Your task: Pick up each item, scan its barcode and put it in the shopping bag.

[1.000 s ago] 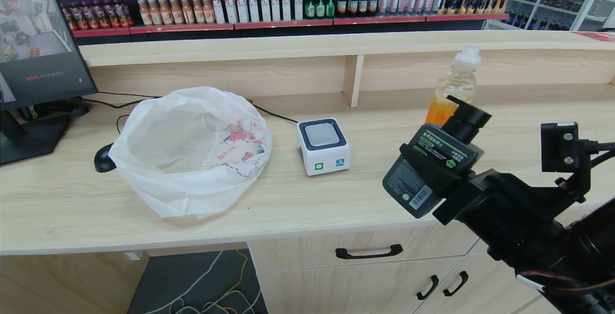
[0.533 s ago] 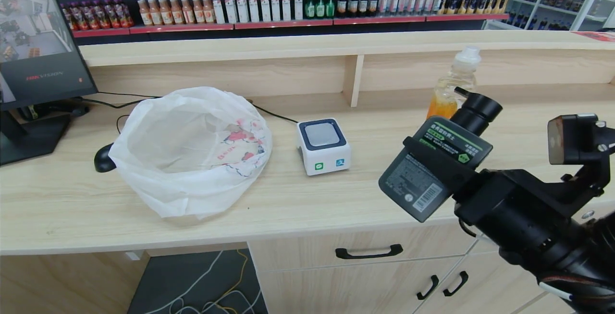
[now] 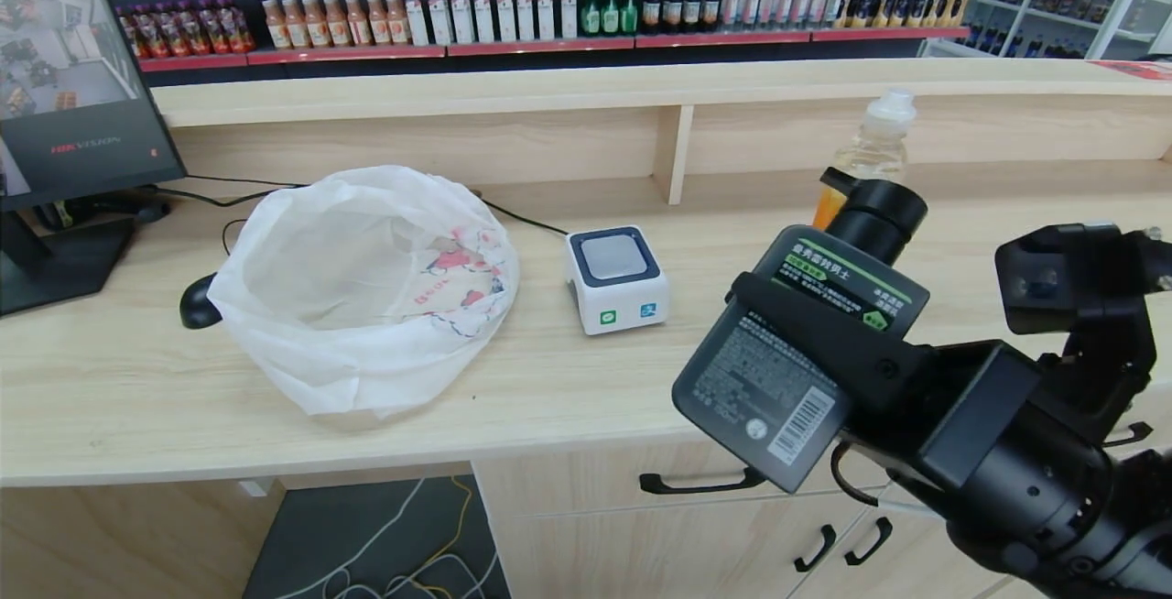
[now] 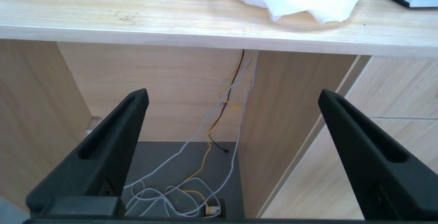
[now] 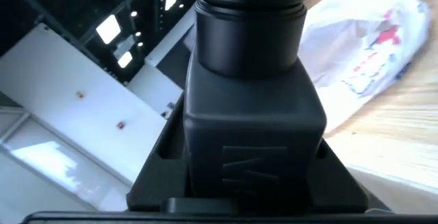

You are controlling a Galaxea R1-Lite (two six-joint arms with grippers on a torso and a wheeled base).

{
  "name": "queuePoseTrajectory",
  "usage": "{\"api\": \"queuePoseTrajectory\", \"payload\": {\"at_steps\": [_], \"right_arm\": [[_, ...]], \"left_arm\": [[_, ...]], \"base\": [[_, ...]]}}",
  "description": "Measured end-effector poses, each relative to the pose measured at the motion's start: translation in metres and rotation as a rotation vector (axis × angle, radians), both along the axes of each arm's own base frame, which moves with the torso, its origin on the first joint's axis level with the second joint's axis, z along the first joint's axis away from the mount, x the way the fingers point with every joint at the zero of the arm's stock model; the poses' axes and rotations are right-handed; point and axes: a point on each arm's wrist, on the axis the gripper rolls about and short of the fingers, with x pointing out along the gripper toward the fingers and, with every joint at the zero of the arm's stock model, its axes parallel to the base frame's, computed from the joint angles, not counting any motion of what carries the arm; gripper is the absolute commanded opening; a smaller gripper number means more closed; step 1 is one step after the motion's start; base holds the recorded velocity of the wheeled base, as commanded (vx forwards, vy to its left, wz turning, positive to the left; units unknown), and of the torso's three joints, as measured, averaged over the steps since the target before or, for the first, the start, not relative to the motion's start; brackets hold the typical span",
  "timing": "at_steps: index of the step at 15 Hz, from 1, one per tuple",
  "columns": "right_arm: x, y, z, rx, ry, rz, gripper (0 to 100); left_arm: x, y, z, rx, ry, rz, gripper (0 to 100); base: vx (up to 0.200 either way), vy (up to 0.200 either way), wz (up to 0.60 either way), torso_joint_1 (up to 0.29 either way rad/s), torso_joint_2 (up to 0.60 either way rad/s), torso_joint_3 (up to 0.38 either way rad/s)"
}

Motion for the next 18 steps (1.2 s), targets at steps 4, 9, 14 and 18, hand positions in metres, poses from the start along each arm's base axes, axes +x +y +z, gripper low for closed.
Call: {"api": "queuePoseTrajectory", "payload": {"at_steps": [4,9,14,18], "right_arm": [[-0.001,0.01,0.015,0.109,0.041,0.077,0],[-0.005,0.022,0.025,0.168,0.058,0.147,0],[-0.008,0.034,0.02,0.115,0.024,0.157,0],[-0.01,0.041,0.018,0.093,0.006,0.204,0]], "left_arm": [[0.0,0.0,0.0,0.0,0.0,0.0,100],[0.0,0.0,0.0,0.0,0.0,0.0,100],[0.0,0.0,0.0,0.0,0.0,0.0,100],[0.0,0.0,0.0,0.0,0.0,0.0,100]], "base": [[0.0,0.0,0.0,0.0,0.0,0.0],[0.0,0.0,0.0,0.0,0.0,0.0],[0.0,0.0,0.0,0.0,0.0,0.0],[0.0,0.0,0.0,0.0,0.0,0.0]]}}
